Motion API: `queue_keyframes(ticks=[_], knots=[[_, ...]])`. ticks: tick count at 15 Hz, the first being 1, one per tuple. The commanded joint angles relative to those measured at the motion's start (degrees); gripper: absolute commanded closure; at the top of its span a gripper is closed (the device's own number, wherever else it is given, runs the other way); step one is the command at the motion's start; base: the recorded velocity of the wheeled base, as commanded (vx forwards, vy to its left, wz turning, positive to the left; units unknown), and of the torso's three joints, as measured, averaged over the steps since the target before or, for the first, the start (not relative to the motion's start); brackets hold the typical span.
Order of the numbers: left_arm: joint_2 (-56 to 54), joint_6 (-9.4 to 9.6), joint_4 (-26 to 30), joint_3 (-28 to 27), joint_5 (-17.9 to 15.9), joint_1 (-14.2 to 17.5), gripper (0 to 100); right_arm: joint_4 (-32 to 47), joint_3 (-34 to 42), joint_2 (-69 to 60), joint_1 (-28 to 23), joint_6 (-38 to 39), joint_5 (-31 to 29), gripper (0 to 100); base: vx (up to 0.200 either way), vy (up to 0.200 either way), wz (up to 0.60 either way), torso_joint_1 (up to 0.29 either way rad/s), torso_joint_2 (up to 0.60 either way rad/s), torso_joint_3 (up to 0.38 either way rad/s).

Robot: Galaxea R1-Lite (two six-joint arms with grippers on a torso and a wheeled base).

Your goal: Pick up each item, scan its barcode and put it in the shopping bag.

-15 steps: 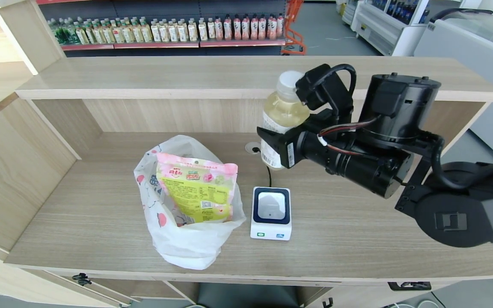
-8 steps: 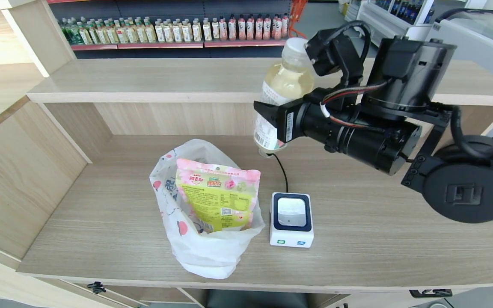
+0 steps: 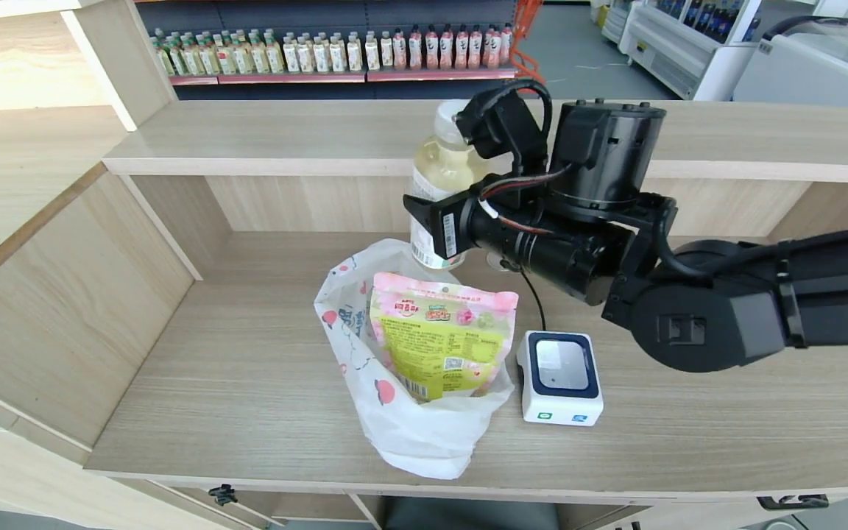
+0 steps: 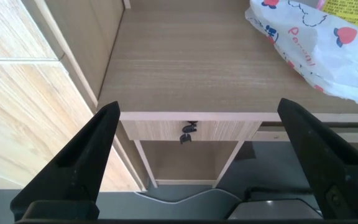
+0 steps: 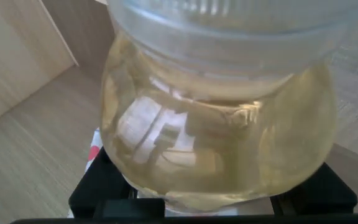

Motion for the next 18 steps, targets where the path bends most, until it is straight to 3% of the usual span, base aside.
queue_keyframes(ticks=[1,9,18], knots=[[0.09,-0.03,0.01,0.0,0.0,0.0,0,-0.49,-0.39,4.08,0.07,-1.48,-0.87,100,0.0,0.0,0.0,0.0,0.0,0.0],[0.09,-0.03,0.01,0.0,0.0,0.0,0,-6.73,0.4,9.97,1.65,-5.09,-1.84,100,0.0,0.0,0.0,0.0,0.0,0.0],[0.09,-0.03,0.01,0.0,0.0,0.0,0,-16.75,4.53,15.15,3.06,-5.09,-9.05,100,0.0,0.0,0.0,0.0,0.0,0.0]])
